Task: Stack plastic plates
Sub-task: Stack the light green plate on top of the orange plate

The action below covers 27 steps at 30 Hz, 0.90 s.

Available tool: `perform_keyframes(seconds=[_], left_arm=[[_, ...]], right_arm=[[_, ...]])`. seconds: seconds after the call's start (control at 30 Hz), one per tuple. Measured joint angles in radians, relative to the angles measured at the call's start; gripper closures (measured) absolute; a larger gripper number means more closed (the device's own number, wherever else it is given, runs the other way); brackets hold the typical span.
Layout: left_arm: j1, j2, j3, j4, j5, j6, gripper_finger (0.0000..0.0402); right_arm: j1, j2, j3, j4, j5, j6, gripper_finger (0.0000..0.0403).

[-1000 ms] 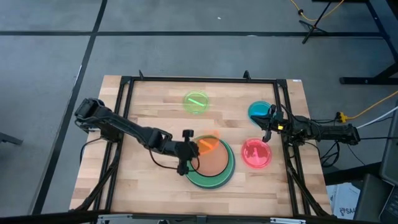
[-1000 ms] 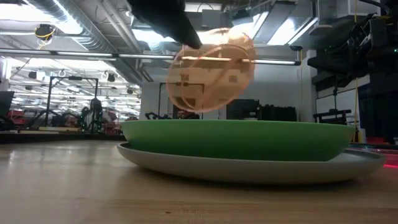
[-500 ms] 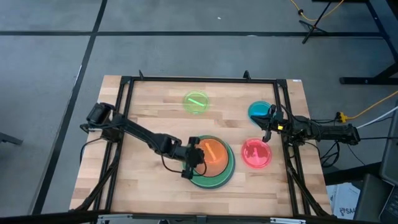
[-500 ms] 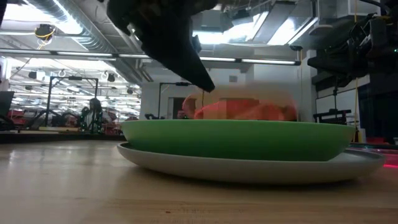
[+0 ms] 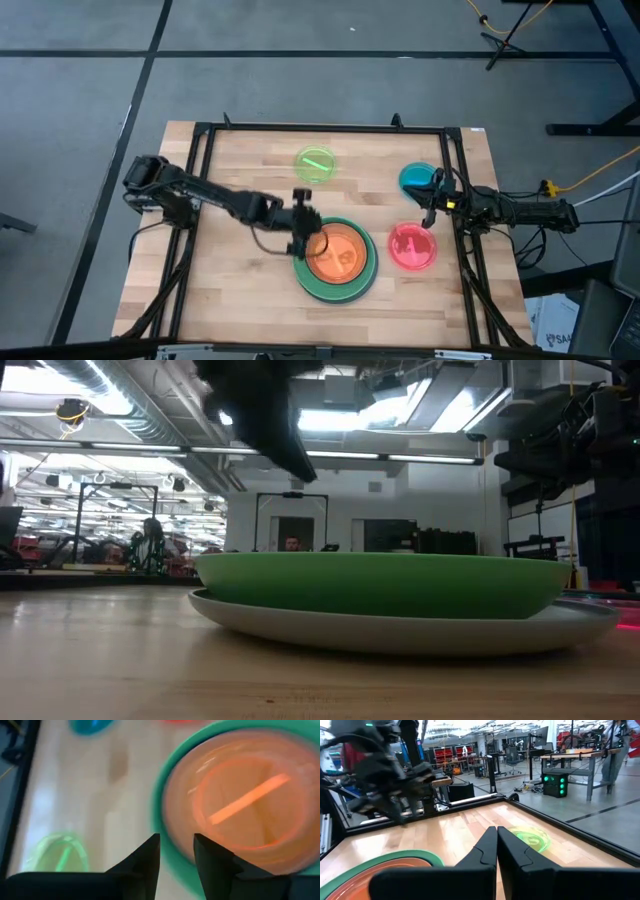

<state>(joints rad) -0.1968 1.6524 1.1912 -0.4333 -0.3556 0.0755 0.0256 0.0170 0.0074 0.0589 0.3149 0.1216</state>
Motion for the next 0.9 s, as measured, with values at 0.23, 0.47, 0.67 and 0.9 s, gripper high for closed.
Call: perform_keyframes(seconds=[0.23, 0.47, 0.67, 0.9], left_arm=[[0.228, 0.014, -0.054, -0.001, 0.055, 0.138, 0.0289], [0.452, 0.014, -0.210, 0.173, 0.182, 0.274, 0.0289], [0.567, 0.014, -0.328, 0.344, 0.275, 0.384, 0.0289], [0.603, 0.014, -0.428, 0.517, 0.348, 0.486, 0.0289]], right_arm=[[0.000, 0.000, 0.000, 0.001, 0.010, -0.001, 0.0398], [0.000, 0.000, 0.000, 0.001, 0.015, -0.019, 0.0397], [0.000, 0.000, 0.000, 0.001, 0.015, -0.023, 0.0398], [0.000, 0.000, 0.000, 0.001, 0.018, -0.023, 0.0397]])
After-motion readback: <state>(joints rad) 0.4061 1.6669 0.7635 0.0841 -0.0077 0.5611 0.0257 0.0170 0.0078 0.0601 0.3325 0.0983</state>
